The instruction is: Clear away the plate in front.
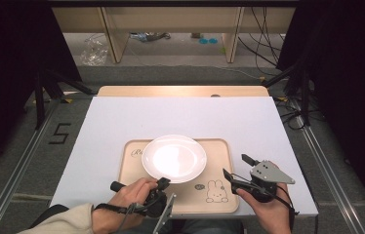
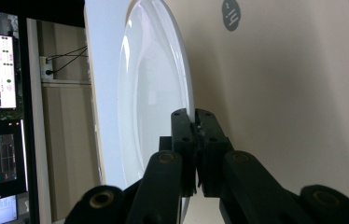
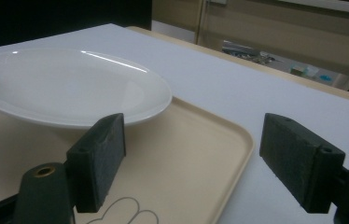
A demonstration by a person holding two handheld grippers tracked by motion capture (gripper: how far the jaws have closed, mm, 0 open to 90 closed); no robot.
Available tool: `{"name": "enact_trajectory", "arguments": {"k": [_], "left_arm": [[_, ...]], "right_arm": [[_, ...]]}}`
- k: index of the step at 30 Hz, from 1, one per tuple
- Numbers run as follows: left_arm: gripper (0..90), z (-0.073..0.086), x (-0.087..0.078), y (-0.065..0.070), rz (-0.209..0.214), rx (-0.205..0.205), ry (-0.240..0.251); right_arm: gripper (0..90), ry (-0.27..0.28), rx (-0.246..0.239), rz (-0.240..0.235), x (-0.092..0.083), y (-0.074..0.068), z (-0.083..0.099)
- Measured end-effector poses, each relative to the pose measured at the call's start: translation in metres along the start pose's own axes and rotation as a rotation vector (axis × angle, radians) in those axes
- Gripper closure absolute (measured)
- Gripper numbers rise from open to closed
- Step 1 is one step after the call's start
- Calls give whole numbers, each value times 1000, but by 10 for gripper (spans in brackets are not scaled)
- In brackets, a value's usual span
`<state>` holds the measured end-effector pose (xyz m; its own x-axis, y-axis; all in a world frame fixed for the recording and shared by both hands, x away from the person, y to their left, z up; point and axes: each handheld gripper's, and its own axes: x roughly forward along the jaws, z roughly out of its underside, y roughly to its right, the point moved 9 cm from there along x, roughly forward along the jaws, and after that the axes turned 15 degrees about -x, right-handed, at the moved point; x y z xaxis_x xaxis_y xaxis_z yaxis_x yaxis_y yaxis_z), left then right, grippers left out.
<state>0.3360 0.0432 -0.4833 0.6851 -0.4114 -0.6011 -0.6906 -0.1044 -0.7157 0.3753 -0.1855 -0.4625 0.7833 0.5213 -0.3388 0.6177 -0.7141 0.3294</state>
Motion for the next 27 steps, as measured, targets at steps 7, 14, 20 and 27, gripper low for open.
{"name": "enact_trajectory", "arguments": {"k": [7, 14, 20, 27], "left_arm": [[877, -3, 4, 10, 31, 17, 5], [876, -2, 9, 20, 67, 22, -4], [876, -1, 11, 22, 72, 22, -1], [878, -2, 12, 24, 87, -1, 8]], "right_arm": [[237, -8, -1, 0, -1, 0, 1], [237, -2, -2, 0, 0, 0, 0], [238, -2, -2, -1, 0, 0, 0], [238, -4, -4, -2, 0, 0, 1]]}}
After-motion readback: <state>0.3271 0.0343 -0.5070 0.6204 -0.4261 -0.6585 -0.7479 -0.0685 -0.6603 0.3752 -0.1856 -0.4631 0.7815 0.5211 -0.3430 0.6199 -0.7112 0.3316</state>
